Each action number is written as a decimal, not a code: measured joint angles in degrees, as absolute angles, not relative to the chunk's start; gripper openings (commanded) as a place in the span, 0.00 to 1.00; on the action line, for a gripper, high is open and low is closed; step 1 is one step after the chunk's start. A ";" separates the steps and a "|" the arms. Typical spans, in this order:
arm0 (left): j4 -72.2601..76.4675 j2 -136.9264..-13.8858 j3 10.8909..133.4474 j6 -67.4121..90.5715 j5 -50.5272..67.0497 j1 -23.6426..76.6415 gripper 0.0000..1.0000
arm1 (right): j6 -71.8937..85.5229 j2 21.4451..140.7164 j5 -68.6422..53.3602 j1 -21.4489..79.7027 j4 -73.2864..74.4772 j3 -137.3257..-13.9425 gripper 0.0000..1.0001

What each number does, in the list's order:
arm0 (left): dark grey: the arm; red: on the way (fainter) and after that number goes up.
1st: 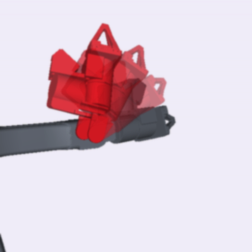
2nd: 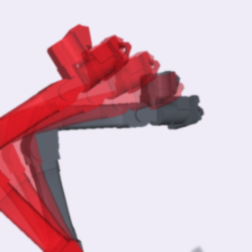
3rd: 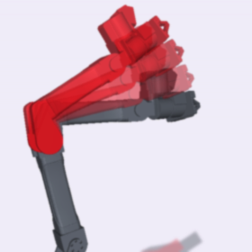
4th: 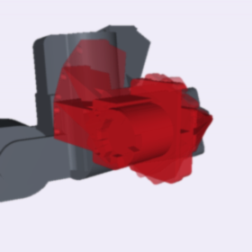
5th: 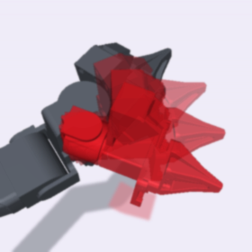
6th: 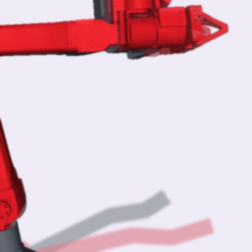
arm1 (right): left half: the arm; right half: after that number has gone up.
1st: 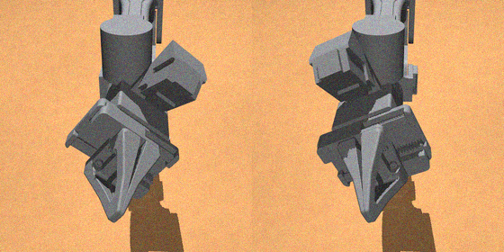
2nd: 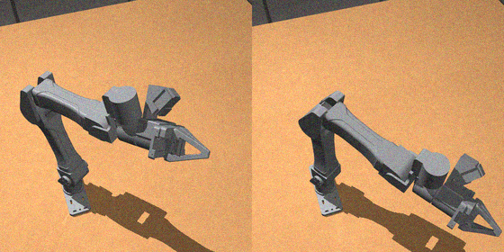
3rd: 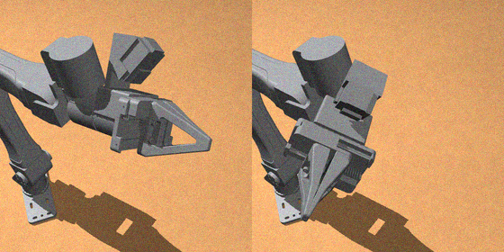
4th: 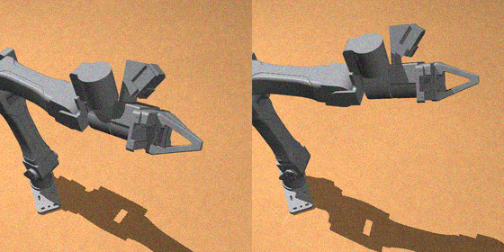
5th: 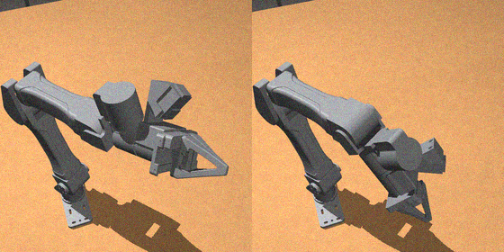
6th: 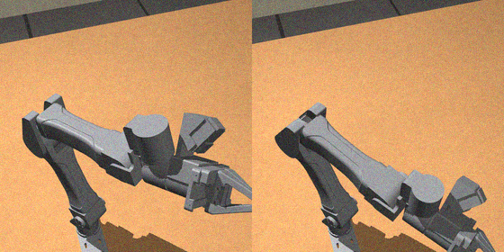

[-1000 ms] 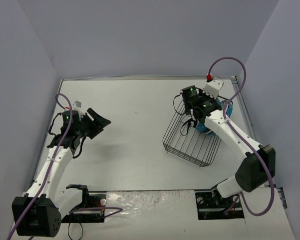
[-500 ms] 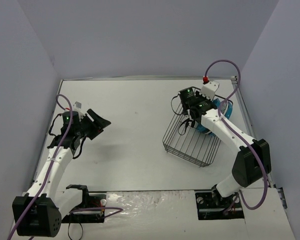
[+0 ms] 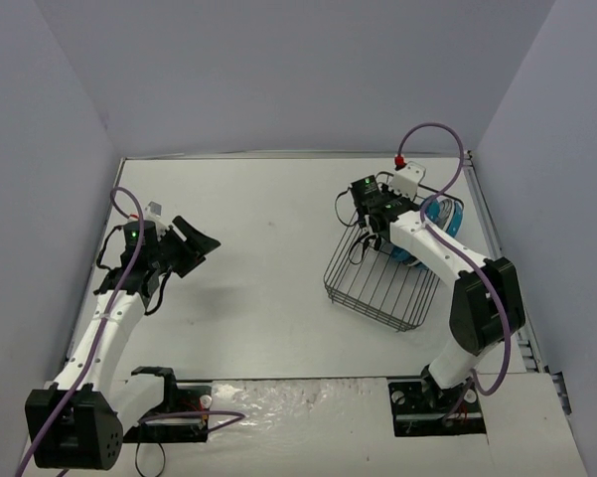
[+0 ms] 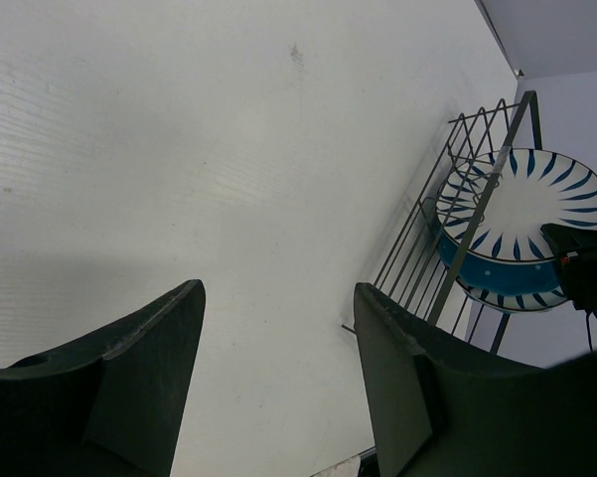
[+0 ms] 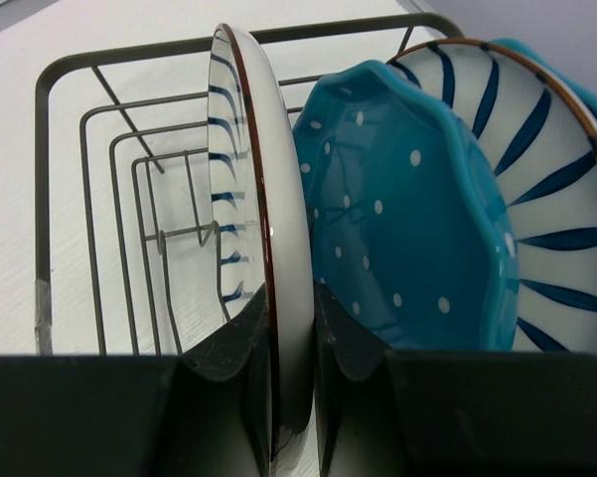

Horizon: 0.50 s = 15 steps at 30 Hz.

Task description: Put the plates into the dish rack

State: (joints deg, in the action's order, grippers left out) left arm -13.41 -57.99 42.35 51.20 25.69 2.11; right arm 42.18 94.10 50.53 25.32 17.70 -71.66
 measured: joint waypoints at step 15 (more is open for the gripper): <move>-13.43 -58.33 42.35 51.20 25.74 2.07 0.57 | 42.25 94.41 50.55 25.05 16.42 -71.26 0.00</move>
